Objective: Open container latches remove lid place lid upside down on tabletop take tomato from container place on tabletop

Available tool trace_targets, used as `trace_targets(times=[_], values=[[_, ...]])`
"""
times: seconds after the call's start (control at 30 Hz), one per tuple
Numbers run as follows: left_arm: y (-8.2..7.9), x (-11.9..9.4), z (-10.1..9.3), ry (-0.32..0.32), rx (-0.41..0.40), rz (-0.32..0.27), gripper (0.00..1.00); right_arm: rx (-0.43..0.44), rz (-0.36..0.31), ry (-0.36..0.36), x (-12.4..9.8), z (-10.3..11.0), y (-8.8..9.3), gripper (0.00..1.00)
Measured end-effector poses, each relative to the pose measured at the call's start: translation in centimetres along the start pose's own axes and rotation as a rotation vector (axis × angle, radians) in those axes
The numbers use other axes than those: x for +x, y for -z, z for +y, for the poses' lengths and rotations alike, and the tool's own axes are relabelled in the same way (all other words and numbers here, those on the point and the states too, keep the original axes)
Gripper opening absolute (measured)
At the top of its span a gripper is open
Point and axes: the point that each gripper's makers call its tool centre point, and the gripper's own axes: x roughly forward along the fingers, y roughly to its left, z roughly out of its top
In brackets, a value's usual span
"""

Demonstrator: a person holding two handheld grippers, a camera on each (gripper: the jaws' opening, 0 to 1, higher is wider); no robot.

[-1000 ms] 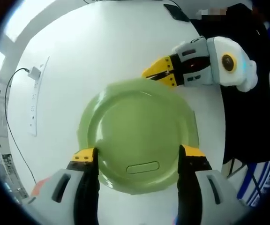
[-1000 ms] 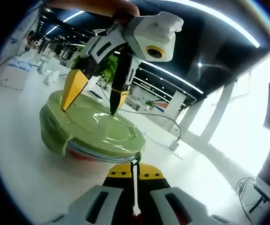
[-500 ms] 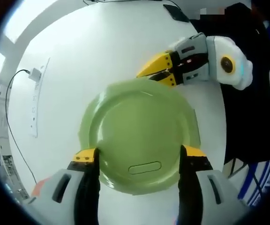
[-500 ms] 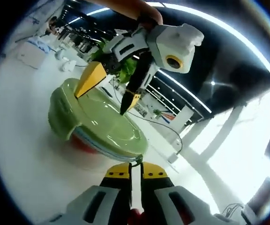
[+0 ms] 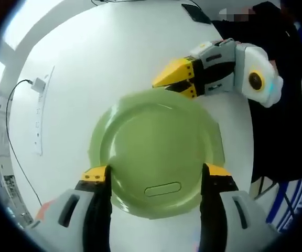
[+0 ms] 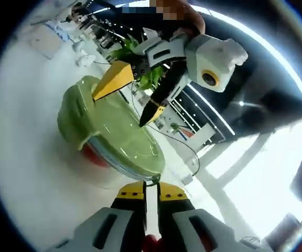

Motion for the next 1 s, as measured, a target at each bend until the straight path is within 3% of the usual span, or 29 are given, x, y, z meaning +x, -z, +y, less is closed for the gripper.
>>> trace_targets(times=[0.07, 0.1, 0.17, 0.2, 0.27, 0.33, 0.4, 0.47, 0.53, 0.7, 0.77, 0.87, 0.9, 1.0], values=[[0.1, -0.1, 0.1, -0.001, -0.004, -0.026, 0.57, 0.035, -0.013, -0.007, -0.1, 0.0, 0.2, 0.04], [0.1, -0.1, 0.1, -0.002, -0.008, -0.038, 0.57, 0.094, -0.018, -0.002, -0.4, -0.2, 0.3, 0.05], [0.1, -0.1, 0.1, -0.003, -0.011, -0.055, 0.57, 0.244, -0.041, -0.017, -0.9, -0.4, -0.1, 0.06], [0.0, -0.1, 0.1, -0.004, -0.012, -0.061, 0.57, 0.369, -0.032, -0.045, -1.2, -0.3, 0.0, 0.08], [-0.1, -0.1, 0.2, -0.007, -0.015, -0.066, 0.57, 0.572, -0.003, -0.044, -1.2, -0.7, 0.9, 0.15], [-0.1, -0.1, 0.2, -0.008, -0.018, -0.071, 0.57, 0.723, -0.002, -0.041, -1.3, -1.3, 1.5, 0.17], [-0.1, -0.1, 0.2, -0.009, -0.020, -0.074, 0.57, 0.861, -0.074, -0.026, -1.5, -2.3, 1.0, 0.20], [-0.1, -0.1, 0.2, -0.010, -0.022, -0.076, 0.57, 1.081, -0.117, -0.046, -1.8, -3.1, 0.3, 0.26], [-0.1, -0.1, 0.2, -0.011, -0.024, -0.079, 0.57, 1.153, -0.164, -0.055, -1.7, -3.8, -0.3, 0.27], [-0.2, -0.2, 0.4, -0.012, -0.029, -0.074, 0.57, 1.538, -0.062, -0.120, -0.9, -2.6, 0.5, 0.18], [-0.2, -0.2, 0.6, -0.012, -0.028, -0.070, 0.58, 1.604, -0.068, -0.113, -0.9, -2.6, 0.6, 0.18], [-0.2, -0.2, 0.7, -0.012, -0.025, -0.062, 0.58, 1.735, -0.019, -0.139, -0.9, -1.5, 1.1, 0.18], [-0.1, -0.3, 0.8, -0.012, -0.024, -0.060, 0.58, 1.789, 0.025, -0.137, -0.9, -1.0, 1.7, 0.18], [-0.1, -0.3, 1.0, -0.011, -0.022, -0.048, 0.58, 1.907, 0.021, -0.140, -0.8, -0.8, 1.7, 0.18]])
